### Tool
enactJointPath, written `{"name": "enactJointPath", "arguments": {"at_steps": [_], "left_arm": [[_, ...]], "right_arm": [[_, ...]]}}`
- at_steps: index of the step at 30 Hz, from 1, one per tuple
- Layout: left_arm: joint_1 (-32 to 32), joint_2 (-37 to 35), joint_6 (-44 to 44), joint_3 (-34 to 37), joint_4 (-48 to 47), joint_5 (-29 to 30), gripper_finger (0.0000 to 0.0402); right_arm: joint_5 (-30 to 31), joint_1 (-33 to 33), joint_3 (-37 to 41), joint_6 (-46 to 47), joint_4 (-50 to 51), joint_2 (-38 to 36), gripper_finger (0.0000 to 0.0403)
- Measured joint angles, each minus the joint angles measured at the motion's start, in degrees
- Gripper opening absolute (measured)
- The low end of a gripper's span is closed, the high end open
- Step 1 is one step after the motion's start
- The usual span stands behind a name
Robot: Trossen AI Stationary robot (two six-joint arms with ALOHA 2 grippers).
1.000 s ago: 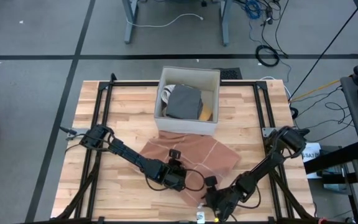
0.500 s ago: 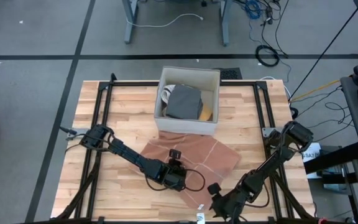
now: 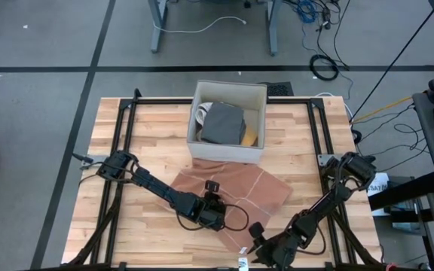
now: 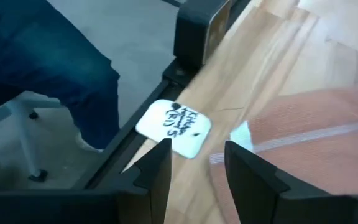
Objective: Fold towel
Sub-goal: Fold the brown towel with white checkered lines
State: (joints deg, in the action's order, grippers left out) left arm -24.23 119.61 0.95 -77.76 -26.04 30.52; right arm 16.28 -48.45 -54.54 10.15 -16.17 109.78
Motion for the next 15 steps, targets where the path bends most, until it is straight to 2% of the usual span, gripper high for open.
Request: {"name": "enactJointPath", "arguments": {"at_steps": [15], "left_arm": [[0.0, 0.0, 0.28, 0.0, 0.04, 0.03, 0.0071]], "right_arm": [[-1.09, 1.58, -0.02, -0.48, -2.91, 1.0, 0.0134]]}}
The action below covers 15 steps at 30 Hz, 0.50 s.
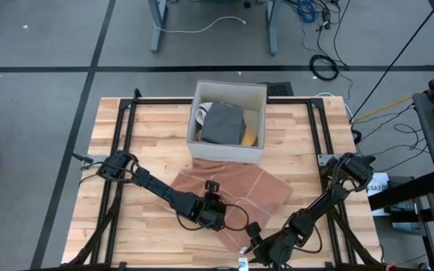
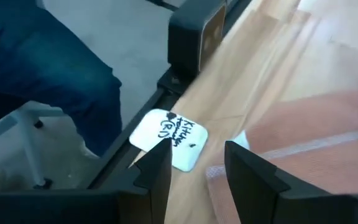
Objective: Fold towel
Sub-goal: Fold the brown towel with white checkered lines
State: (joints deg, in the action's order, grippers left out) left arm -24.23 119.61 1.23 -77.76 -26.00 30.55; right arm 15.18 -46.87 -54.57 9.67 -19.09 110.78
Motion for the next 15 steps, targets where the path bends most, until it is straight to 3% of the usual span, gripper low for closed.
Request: {"name": "enactJointPath", "arguments": {"at_steps": [10, 15], "left_arm": [[0.0, 0.0, 0.31, 0.02, 0.35, 0.04, 0.0071], [0.0, -0.02, 0.29, 0.02, 0.62, 0.04, 0.0071]], "right_arm": [[4.78, 1.25, 0.02, 1.66, -0.42, 3.52, 0.0133], [5.4, 2.05, -0.02, 2.92, 2.33, 3.5, 0.011]]}}
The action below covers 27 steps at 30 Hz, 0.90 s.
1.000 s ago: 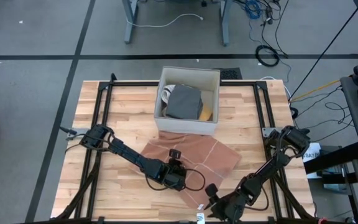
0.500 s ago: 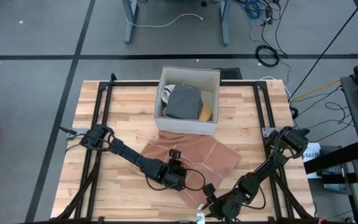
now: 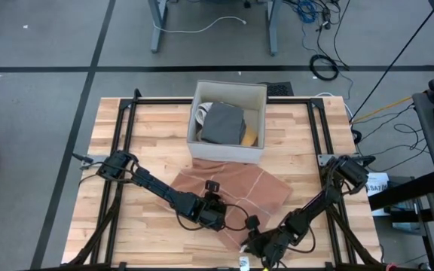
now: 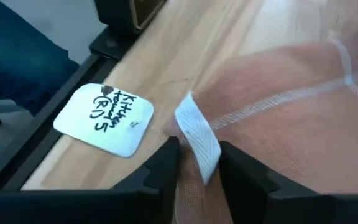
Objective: Fold towel
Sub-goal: Fold the brown towel with white checkered lines
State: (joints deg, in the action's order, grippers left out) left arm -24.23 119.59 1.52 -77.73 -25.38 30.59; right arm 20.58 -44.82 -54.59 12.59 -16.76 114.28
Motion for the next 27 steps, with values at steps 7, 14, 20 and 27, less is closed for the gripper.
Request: {"name": "enactJointPath", "arguments": {"at_steps": [7, 14, 20, 27], "left_arm": [[0.0, 0.0, -0.02, 0.0, 1.09, 0.0, 0.0071], [-0.04, -0.06, -0.17, 0.0, 1.37, -0.09, 0.0071], [-0.04, -0.09, -0.33, -0.01, 1.38, -0.07, 0.0071], [0.0, -0.09, 0.39, 0.0, 1.01, 0.01, 0.0071]], "right_arm": [[-1.63, 0.46, -0.09, 0.55, 1.31, -0.34, 0.0021], [-16.91, 0.57, 0.13, 0.19, 3.45, -5.29, 0.0004], [-28.15, 2.63, 0.1, 2.12, 8.45, -10.73, 0.0004], [-28.47, 3.44, 0.04, 3.41, 13.95, -8.63, 0.0053]]}}
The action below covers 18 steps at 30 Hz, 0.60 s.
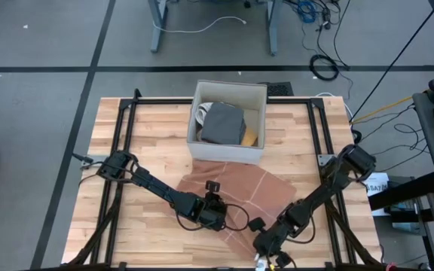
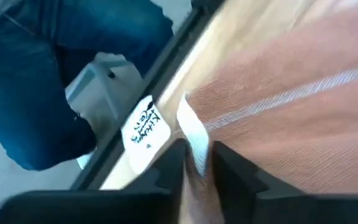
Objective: Fold towel
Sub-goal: Fold the brown towel with white checkered lines
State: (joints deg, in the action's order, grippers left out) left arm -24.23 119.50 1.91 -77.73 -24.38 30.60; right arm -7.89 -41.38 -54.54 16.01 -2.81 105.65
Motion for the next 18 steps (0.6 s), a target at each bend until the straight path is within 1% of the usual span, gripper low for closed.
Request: {"name": "enactJointPath", "arguments": {"at_steps": [2, 5, 7, 8, 10, 12, 14, 18], "left_arm": [[0.0, 0.0, 0.09, 0.0, -0.14, 0.02, 0.0071], [0.03, 0.0, 0.09, 0.0, -0.42, 0.17, 0.0071], [0.32, 0.0, -0.15, 0.0, -0.44, 0.17, 0.0071], [0.49, 0.0, -0.15, 0.0, -0.44, 0.17, 0.0071], [0.75, 0.0, -0.15, 0.0, -0.47, 0.17, 0.0071], [0.95, 0.0, -0.15, 0.0, -0.45, 0.17, 0.0071], [0.98, 0.0, -0.17, -0.01, -0.45, 0.16, 0.0071], [0.94, 0.0, -1.4, 0.0, -0.46, 0.15, 0.0071]], "right_arm": [[1.29, -0.38, 0.0, 1.19, 1.17, 0.53, 0.009], [7.72, -0.6, 0.0, 3.22, 4.9, 0.48, 0.015], [10.67, -0.51, -0.04, 5.42, 7.55, -0.16, 0.0179], [11.04, -0.47, -0.04, 6.48, 8.53, -0.47, 0.0189], [11.18, -0.65, -0.04, 8.18, 10.48, -1.33, 0.0198], [11.13, -1.2, 0.0, 9.22, 12.16, -2.55, 0.0197], [11.23, -1.79, 0.0, 9.61, 13.09, -4.12, 0.0189], [13.9, -3.31, 0.0, 10.39, 15.2, -7.6, 0.0168]]}}
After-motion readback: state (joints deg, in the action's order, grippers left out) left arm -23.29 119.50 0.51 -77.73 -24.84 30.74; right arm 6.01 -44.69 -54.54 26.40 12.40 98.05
